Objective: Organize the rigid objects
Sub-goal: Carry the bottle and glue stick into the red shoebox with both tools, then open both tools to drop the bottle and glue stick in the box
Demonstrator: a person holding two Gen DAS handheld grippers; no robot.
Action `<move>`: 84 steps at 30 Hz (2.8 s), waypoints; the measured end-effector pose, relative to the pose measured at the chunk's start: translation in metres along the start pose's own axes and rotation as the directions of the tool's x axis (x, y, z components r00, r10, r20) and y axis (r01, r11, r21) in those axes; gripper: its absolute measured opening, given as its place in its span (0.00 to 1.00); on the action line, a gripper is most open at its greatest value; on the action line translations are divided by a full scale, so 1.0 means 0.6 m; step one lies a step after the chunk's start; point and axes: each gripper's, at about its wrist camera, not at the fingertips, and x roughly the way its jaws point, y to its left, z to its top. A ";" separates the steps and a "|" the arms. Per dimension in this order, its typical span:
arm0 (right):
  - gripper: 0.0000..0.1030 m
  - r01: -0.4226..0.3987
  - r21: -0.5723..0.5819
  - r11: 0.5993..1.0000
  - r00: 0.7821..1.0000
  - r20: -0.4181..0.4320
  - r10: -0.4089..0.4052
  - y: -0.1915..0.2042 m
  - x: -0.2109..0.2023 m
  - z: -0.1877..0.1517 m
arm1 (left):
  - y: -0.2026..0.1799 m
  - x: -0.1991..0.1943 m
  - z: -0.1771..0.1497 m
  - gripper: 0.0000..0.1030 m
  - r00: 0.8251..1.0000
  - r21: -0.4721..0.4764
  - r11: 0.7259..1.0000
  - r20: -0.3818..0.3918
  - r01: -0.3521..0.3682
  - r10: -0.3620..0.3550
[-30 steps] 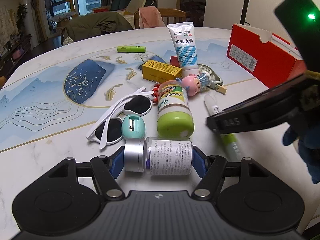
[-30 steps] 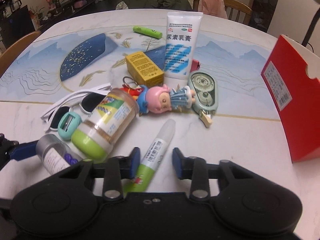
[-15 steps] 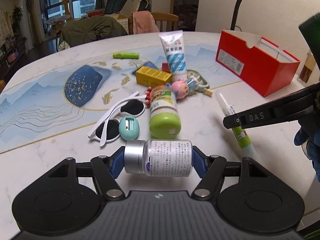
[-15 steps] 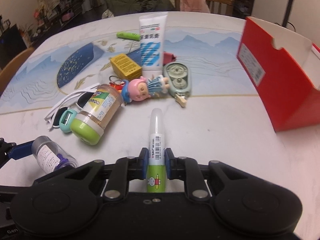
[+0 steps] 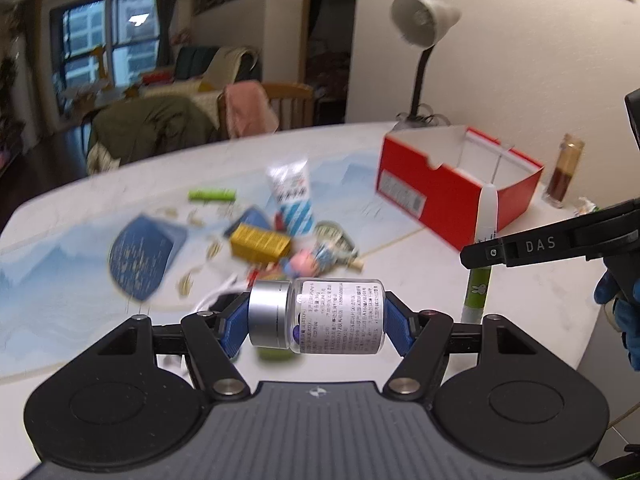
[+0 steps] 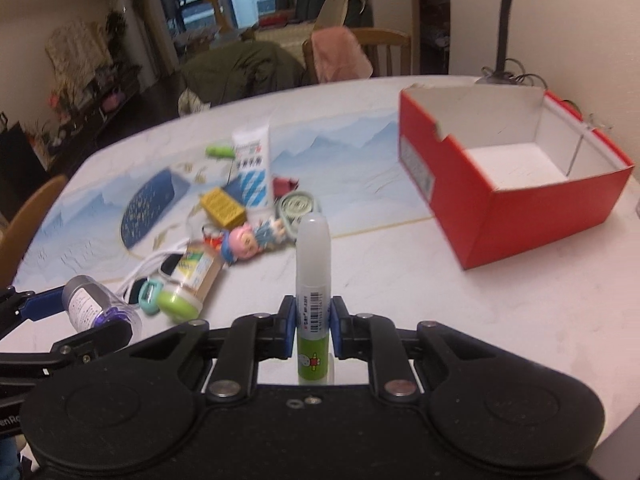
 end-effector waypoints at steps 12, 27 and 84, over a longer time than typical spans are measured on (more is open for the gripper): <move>0.16 0.017 -0.011 1.000 0.998 0.068 -0.017 -0.112 -0.060 0.101 | -0.080 0.055 0.103 0.66 0.999 0.083 0.996 0.040 0.032 -0.036; 0.16 0.053 -0.006 0.999 0.994 0.092 -0.052 -0.326 -0.011 0.251 | -0.244 0.218 0.234 0.66 0.999 0.150 0.988 0.020 0.047 -0.051; 0.17 -0.009 -0.039 0.999 0.949 -0.314 -0.004 -0.524 0.276 0.269 | -0.429 0.631 0.283 0.66 0.828 0.257 0.959 -0.558 0.118 0.047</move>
